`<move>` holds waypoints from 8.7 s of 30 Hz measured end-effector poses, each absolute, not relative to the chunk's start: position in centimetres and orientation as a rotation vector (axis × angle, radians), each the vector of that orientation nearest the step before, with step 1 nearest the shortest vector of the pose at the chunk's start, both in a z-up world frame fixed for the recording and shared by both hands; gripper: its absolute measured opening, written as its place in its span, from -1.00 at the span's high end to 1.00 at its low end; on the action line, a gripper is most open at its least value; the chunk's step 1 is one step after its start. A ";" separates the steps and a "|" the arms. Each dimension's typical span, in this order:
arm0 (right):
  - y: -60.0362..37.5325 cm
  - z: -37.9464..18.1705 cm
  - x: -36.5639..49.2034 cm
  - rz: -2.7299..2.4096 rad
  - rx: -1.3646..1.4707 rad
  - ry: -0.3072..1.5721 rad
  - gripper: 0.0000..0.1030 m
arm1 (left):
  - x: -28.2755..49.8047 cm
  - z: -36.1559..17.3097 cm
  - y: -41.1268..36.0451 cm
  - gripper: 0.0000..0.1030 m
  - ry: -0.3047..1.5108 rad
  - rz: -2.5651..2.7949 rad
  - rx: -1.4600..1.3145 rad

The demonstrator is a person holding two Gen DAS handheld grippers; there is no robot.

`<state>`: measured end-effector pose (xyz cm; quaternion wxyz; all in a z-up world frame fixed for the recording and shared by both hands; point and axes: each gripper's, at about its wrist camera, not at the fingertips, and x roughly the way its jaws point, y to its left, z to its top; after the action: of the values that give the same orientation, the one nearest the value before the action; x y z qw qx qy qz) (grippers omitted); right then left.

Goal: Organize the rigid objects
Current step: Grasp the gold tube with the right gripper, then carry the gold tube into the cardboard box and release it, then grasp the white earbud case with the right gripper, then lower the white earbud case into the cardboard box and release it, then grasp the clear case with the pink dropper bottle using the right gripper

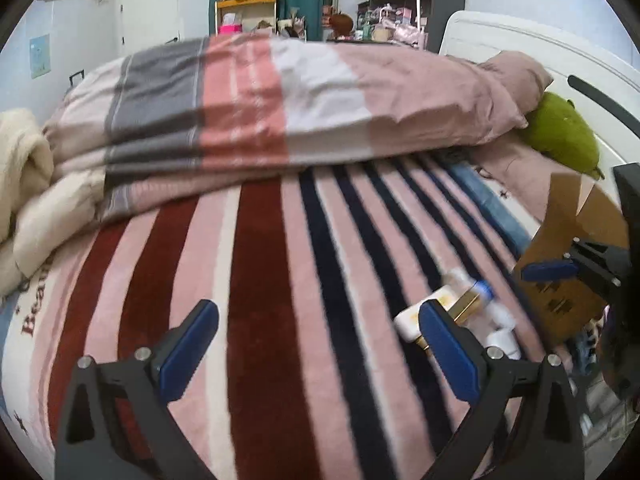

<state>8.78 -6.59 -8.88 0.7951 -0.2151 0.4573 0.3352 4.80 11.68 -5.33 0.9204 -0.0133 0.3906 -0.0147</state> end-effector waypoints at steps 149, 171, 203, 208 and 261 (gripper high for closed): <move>-14.6 -10.7 4.8 0.587 -0.184 0.875 0.14 | 4.4 -5.5 2.8 -0.61 0.886 -0.538 -0.136; -24.7 0.4 7.7 0.500 -0.223 0.612 0.13 | 13.3 2.3 -13.0 0.32 0.883 -0.846 -0.049; -29.5 -1.0 11.3 0.449 -0.195 0.736 0.16 | 18.0 -0.7 -20.2 0.31 1.004 -0.871 -0.009; -29.5 -0.5 10.7 0.419 -0.216 0.755 -0.16 | 17.4 0.1 -19.3 -0.29 0.967 -0.833 -0.020; -9.6 -13.8 7.6 0.732 -0.337 0.988 -0.36 | 5.0 -7.7 6.5 -0.66 0.901 -0.437 -0.181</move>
<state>7.57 -9.55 -13.79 0.8038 -0.1573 0.4610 0.3416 5.01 6.47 -7.74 0.8733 -0.0869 0.4315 -0.2090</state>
